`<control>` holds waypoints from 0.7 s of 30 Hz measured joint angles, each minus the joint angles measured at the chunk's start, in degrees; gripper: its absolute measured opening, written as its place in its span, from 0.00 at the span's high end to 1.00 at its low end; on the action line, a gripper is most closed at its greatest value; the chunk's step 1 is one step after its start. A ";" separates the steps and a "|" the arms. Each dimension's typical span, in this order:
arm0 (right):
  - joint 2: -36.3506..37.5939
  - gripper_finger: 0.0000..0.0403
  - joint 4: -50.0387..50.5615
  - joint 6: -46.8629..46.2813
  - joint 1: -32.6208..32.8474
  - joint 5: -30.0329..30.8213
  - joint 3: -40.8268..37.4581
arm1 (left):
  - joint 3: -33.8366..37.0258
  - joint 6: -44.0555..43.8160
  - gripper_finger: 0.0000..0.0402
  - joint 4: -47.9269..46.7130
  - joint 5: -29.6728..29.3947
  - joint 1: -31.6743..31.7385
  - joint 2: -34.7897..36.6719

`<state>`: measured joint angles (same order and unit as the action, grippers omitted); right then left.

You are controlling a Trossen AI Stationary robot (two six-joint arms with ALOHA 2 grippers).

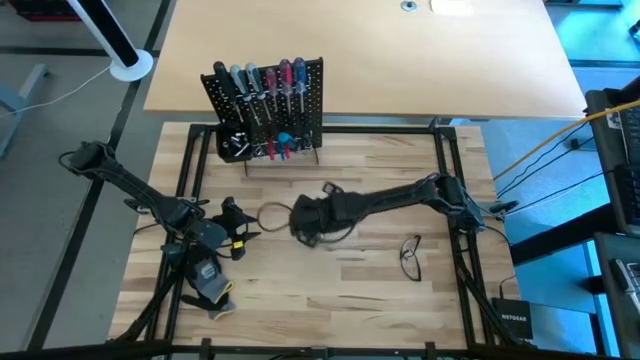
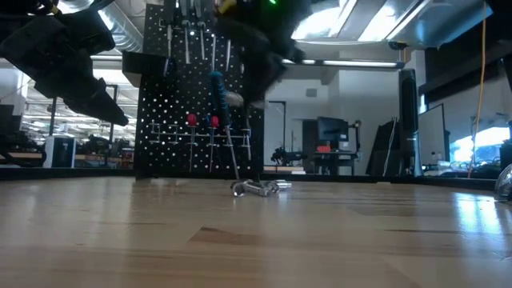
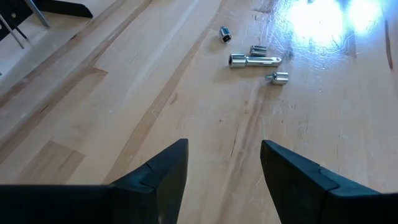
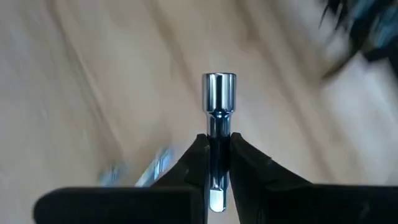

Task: Hang tools onto peg board
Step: Put the extension bar into the black bin on the peg board

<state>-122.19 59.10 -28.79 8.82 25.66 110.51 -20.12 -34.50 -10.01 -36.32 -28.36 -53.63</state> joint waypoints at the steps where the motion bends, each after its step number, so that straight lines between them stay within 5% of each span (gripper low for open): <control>1: 0.00 0.89 -1.41 2.44 -0.68 0.31 1.27 | 0.00 0.00 0.52 0.00 0.01 0.00 0.00; 9: 0.09 0.89 -27.11 18.93 -6.96 -5.30 4.67 | 0.00 -0.02 0.52 -0.01 0.00 0.00 0.00; 21: -4.81 0.88 -72.36 26.13 -15.92 -17.50 4.69 | 0.00 0.00 0.52 0.00 -0.50 0.00 0.02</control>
<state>-127.00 -13.26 -2.66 -7.10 8.15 115.20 -20.12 -34.50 -10.01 -36.82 -28.36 -53.61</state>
